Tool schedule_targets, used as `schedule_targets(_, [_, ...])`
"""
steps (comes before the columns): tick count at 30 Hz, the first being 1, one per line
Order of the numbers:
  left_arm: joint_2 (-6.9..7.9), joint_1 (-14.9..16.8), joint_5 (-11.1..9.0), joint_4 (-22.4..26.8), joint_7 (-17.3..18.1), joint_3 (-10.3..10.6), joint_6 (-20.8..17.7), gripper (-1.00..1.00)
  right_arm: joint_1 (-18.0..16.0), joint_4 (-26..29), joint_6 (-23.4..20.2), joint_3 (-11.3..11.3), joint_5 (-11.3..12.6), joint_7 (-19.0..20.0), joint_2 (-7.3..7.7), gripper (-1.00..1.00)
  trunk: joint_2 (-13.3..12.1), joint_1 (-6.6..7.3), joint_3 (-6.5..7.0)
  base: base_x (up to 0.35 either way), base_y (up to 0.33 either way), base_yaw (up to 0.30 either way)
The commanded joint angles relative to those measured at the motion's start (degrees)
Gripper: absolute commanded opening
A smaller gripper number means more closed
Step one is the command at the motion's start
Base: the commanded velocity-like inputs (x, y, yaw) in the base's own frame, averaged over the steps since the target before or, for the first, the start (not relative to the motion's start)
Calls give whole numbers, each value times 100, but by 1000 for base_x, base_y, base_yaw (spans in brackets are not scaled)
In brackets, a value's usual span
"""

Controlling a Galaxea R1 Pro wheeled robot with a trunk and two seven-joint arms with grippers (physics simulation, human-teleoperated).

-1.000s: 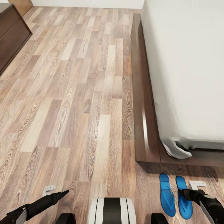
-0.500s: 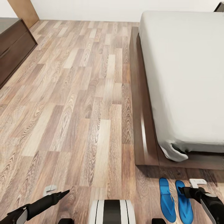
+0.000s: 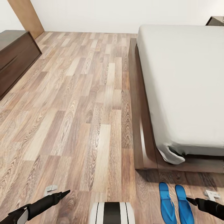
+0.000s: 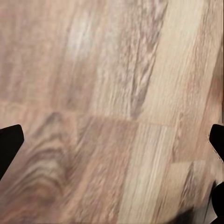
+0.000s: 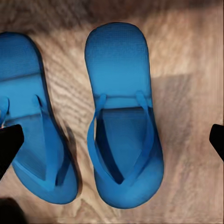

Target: In the bedroom, move the book from the bed onto either nightstand, and place the two sandals side by side next to the bed.

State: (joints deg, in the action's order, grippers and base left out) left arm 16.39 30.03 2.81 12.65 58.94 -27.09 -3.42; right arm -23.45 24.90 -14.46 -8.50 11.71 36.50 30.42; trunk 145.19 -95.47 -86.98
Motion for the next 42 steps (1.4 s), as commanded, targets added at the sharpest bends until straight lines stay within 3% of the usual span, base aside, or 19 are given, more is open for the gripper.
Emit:
schedule_targets(1, [-22,3,29,1,28,-42,-36,100,-2,-177,-44,-20,66,196,12,100,0,3,20,0,0,0])
schedule_targets(8, [-47,3,29,-87,9,-43,-33,100,-1,-1051,29,-20,164,1117,32,100,-10,21,175,0,0,0])
schedule_targets(10, [-45,3,39,-338,-55,-42,62,100,-1,-1397,396,-20,250,1291,33,100,-12,26,219,0,0,0])
schedule_targets(13, [-47,3,43,-499,-120,-34,326,100,-1,-1719,884,-20,344,1347,34,100,-16,34,286,0,0,0])
schedule_targets(20, [-101,3,51,-681,-419,7,561,100,-1,-1943,1235,-15,548,1352,27,100,-26,52,441,0,0,0])
schedule_targets(36, [-127,2,47,-693,-497,11,570,100,-1,-1956,1366,-13,561,1325,25,100,-47,93,795,0,0,0])
schedule_targets(42, [-97,-15,-22,-638,-347,-68,444,100,80,-1762,1287,37,599,1479,115,100,-47,94,794,0,0,0])
